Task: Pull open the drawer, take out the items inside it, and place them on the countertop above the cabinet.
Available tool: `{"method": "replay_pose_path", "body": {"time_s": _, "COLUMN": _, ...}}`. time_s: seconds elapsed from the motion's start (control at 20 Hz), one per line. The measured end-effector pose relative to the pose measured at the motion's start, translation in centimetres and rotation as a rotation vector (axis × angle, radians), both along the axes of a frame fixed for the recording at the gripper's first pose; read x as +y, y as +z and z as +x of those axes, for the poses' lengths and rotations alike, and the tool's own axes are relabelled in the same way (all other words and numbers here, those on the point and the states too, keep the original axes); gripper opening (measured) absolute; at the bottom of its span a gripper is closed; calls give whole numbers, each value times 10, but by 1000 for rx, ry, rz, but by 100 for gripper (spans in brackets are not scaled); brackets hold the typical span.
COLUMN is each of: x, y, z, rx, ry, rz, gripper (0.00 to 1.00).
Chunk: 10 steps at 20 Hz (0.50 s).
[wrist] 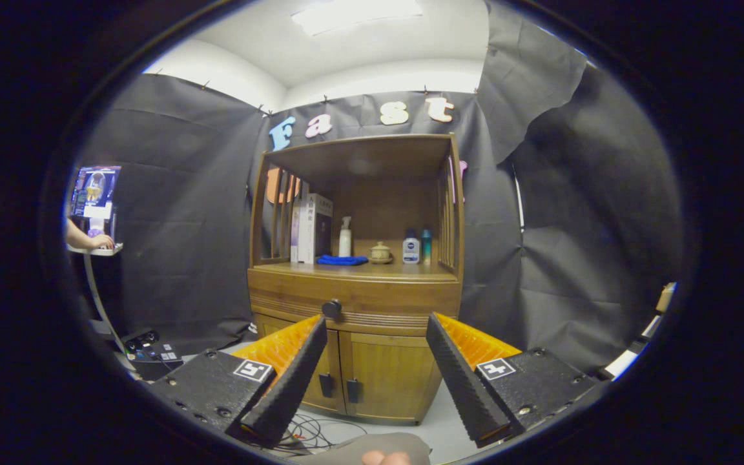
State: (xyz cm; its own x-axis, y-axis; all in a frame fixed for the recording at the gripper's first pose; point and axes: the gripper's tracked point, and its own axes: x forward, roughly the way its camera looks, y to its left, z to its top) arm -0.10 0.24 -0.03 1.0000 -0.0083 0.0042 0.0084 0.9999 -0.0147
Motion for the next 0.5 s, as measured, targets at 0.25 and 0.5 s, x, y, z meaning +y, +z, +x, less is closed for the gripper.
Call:
{"method": "replay_pose_path", "body": {"time_s": 0.25, "x": 0, "y": 0, "z": 0, "rx": 2, "ry": 1, "rz": -5, "gripper": 100}}
{"method": "replay_pose_path", "body": {"time_s": 0.5, "x": -1, "y": -3, "z": 1, "rx": 12, "ry": -10, "rz": -15, "gripper": 100}}
